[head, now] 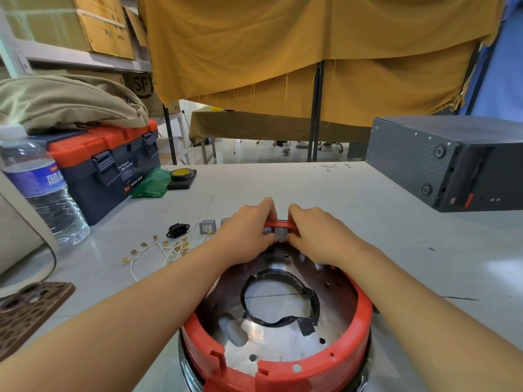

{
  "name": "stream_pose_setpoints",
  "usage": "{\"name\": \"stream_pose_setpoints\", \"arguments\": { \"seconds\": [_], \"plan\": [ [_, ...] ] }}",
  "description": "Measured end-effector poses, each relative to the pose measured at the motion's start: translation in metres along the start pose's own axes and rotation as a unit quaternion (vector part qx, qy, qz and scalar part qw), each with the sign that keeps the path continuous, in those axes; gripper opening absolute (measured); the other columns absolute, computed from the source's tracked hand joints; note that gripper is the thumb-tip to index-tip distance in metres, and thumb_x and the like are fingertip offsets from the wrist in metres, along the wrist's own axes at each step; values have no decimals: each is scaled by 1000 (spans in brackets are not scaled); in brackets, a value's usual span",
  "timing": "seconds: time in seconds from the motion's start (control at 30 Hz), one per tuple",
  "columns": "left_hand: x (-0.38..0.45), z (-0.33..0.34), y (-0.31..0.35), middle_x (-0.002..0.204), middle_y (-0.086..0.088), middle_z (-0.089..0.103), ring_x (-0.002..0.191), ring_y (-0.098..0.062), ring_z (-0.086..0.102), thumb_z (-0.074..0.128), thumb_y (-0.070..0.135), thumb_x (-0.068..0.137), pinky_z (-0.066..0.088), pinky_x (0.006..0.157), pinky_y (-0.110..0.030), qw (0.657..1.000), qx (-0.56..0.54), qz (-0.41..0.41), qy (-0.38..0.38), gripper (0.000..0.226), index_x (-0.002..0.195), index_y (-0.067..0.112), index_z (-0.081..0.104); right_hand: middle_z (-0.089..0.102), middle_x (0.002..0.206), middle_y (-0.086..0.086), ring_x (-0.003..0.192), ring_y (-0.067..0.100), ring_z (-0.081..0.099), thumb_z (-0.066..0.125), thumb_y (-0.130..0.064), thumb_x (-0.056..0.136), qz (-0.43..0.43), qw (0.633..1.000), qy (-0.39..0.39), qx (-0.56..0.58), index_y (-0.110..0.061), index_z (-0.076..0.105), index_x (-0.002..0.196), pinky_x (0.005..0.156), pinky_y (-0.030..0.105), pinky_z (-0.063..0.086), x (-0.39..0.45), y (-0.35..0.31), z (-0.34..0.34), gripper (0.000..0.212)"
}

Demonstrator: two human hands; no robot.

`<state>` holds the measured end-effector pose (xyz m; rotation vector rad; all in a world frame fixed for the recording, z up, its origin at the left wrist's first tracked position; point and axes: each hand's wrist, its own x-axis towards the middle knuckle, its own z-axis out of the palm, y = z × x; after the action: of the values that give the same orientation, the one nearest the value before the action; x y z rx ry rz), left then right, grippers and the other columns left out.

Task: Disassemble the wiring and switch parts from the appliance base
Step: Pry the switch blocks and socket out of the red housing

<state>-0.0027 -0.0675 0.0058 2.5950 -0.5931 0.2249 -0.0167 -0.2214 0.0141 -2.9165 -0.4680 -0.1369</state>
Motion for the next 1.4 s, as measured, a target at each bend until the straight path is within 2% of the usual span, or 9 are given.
{"name": "stream_pose_setpoints", "arguments": {
  "seconds": [0.13, 0.27, 0.4, 0.57, 0.83, 1.0, 1.17, 1.3, 1.4],
  "plan": [
    [1, 0, -1, 85, -3, 58, 77, -22, 57, 66, 23, 83, 50, 69, -39, 1000, -2, -3, -4, 26, 92, 22, 42, 56, 89, 10, 73, 28, 52, 50, -25, 94, -2, 1000, -5, 15, -15, 35, 94, 64, 37, 44, 0, 0, -1, 18],
    [1, 0, -1, 87, -5, 60, 78, -22, 57, 66, 22, 83, 50, 71, -41, 1000, -5, -2, -3, 26, 93, 21, 42, 59, 87, 11, 59, 21, 49, 51, -24, 93, -6, 999, -11, 32, -15, 37, 94, 66, 39, 49, 1, 1, -2, 17],
    [2, -1, -2, 90, -5, 61, 80, -23, 58, 66, 21, 82, 51, 71, -40, 1000, -9, -4, -9, 26, 92, 22, 42, 49, 81, 5, 72, 27, 53, 53, -24, 92, -6, 1000, -2, 27, -17, 35, 92, 61, 35, 41, 2, 0, -1, 19],
    [3, 1, -2, 85, -4, 58, 77, -24, 56, 64, 20, 83, 49, 69, -40, 1000, 6, 1, -5, 25, 92, 22, 40, 47, 75, 3, 77, 29, 54, 55, -25, 91, -2, 999, 5, 44, -18, 36, 90, 61, 34, 40, 4, 1, 1, 20],
    [3, 1, -1, 88, -9, 60, 78, -27, 56, 63, 19, 83, 50, 73, -46, 1000, 21, 1, -3, 25, 93, 20, 40, 39, 74, 0, 75, 28, 50, 58, -22, 91, -1, 998, 4, 56, -17, 37, 90, 61, 34, 38, 7, 2, 2, 22],
    [3, 2, 0, 87, -8, 59, 78, -28, 56, 62, 19, 84, 49, 73, -46, 999, 33, 1, -1, 25, 93, 20, 39, 43, 85, 7, 77, 30, 47, 56, -21, 92, -2, 999, -4, 40, -16, 32, 92, 62, 34, 36, 7, 0, 3, 25],
    [2, 3, 1, 84, -5, 57, 76, -28, 55, 62, 20, 84, 49, 69, -44, 999, 35, 4, 3, 25, 93, 19, 39, 41, 81, 6, 74, 28, 47, 54, -20, 93, -4, 999, -7, 35, -16, 31, 92, 61, 34, 36, 7, 0, 3, 24],
    [2, 4, 2, 73, 1, 50, 71, -26, 53, 61, 20, 85, 46, 64, -40, 999, 36, 6, 10, 23, 93, 17, 39, 41, 81, 6, 74, 28, 47, 53, -18, 94, -6, 1000, -4, 24, -16, 31, 93, 60, 35, 36, 7, -1, 4, 22],
    [2, 5, 2, 78, -3, 54, 73, -28, 54, 60, 20, 85, 47, 66, -42, 999, 43, 5, 13, 23, 94, 17, 39, 39, 78, 4, 74, 28, 47, 52, -18, 94, -5, 1000, -1, 21, -16, 31, 93, 60, 35, 36, 7, -1, 5, 22]
  ]
}}
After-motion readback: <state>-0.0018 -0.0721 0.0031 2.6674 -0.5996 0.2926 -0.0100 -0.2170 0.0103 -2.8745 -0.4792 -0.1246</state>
